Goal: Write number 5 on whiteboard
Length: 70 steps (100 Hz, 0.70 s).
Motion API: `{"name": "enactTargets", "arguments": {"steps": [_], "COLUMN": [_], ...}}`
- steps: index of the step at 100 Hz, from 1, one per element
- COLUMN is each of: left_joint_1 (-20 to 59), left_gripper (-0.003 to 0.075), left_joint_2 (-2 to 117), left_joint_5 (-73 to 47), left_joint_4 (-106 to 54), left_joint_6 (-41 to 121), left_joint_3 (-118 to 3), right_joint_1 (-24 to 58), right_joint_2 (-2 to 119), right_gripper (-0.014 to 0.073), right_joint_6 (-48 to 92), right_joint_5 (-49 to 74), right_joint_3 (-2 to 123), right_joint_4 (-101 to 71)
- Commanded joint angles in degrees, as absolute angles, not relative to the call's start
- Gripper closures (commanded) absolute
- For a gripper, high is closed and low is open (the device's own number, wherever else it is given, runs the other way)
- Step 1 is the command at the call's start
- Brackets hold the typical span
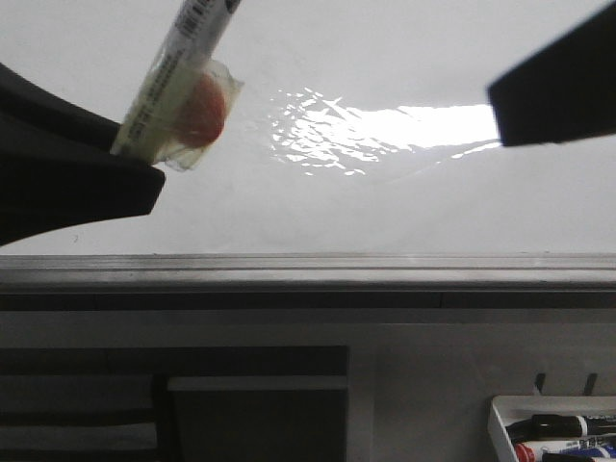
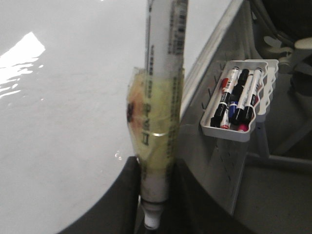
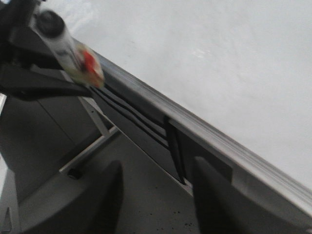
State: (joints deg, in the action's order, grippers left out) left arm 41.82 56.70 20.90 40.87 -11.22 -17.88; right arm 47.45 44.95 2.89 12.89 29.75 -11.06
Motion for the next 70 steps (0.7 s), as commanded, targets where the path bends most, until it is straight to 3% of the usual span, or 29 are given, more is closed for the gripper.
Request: {"name": "enactTargets", "arguments": {"steps": [1, 16, 63, 70], "left_joint_1": [42.31, 42.31, 42.31, 42.31], "left_gripper": [0.0741, 0.0741, 0.0741, 0.0741], "left_joint_2": [56.27, 56.27, 56.27, 56.27], "left_joint_5": [24.91, 24.80, 22.81, 22.70], "left_joint_4": [44.24, 45.47, 45.51, 45.51], "left_joint_6": [-11.67, -11.67, -11.67, -11.67], "left_joint_3": [-19.36, -19.36, -19.36, -19.36], "right_joint_1": [50.70, 54.25, 58.35, 58.35], "right_joint_2": [48.21, 54.22, 65.11, 65.22], "right_gripper": [0.0152, 0.0194, 0.0197, 0.0236], "right_joint_6": [3.55, 3.55, 3.40, 3.40], "right_joint_5": [6.19, 5.71, 3.44, 3.44], "right_joint_3": [34.26, 38.43, 45.45, 45.45], "right_joint_4": [-11.26, -11.26, -11.40, -11.40]}}
